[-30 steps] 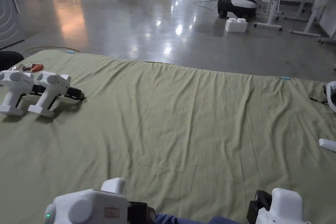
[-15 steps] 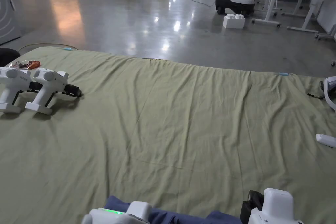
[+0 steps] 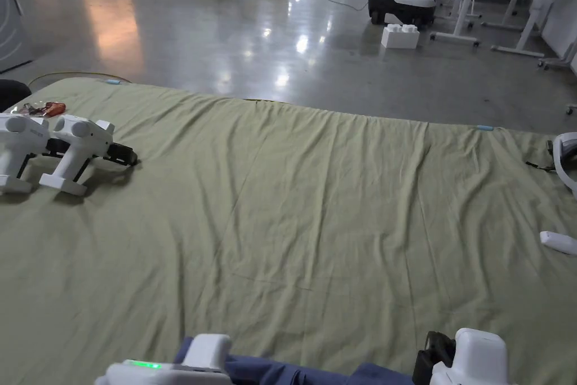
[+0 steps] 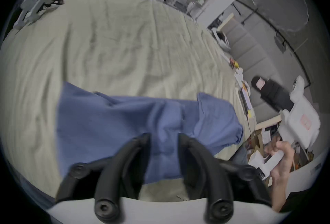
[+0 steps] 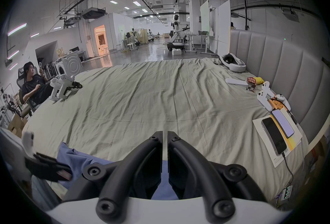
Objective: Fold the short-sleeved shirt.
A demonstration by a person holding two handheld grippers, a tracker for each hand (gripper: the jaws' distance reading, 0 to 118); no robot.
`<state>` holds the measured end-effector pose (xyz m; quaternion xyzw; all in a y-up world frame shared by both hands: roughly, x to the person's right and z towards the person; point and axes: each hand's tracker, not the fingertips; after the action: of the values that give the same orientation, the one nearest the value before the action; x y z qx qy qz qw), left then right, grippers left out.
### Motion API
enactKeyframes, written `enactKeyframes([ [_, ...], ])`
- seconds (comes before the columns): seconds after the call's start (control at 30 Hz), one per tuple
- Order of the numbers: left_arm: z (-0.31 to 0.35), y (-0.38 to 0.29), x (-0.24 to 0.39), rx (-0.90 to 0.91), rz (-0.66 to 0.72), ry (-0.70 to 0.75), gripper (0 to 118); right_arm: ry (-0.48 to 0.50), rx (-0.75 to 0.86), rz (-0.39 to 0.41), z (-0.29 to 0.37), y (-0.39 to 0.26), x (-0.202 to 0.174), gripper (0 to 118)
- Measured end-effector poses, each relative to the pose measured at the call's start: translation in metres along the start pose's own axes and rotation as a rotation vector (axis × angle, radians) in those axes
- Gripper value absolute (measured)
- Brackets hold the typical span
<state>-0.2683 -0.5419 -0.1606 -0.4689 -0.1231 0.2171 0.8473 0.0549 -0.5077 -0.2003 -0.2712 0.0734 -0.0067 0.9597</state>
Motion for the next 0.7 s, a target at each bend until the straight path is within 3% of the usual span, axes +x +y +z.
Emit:
enactKeyframes([
  [0.07, 0.018, 0.007, -0.021, 0.043, 0.022, 0.03, 63, 0.005, 0.005, 0.003, 0.0, 0.002, -0.001, 7],
  [0.1, 0.027, 0.01, -0.032, 0.063, 0.028, 0.04, 68, 0.006, 0.004, 0.004, -0.001, 0.003, -0.001, 7],
  [0.27, 0.048, 0.019, -0.086, 0.091, 0.079, 0.082, 69, 0.013, -0.001, 0.005, -0.003, 0.006, -0.005, 7],
  [0.5, 0.016, 0.006, -0.151, -0.014, 0.239, -0.034, 69, 0.02, -0.017, 0.019, -0.002, 0.006, -0.009, 7],
  [0.7, 0.013, -0.004, -0.136, 0.028, 0.225, -0.088, 69, -0.001, -0.014, 0.022, 0.001, 0.005, -0.007, 7],
])
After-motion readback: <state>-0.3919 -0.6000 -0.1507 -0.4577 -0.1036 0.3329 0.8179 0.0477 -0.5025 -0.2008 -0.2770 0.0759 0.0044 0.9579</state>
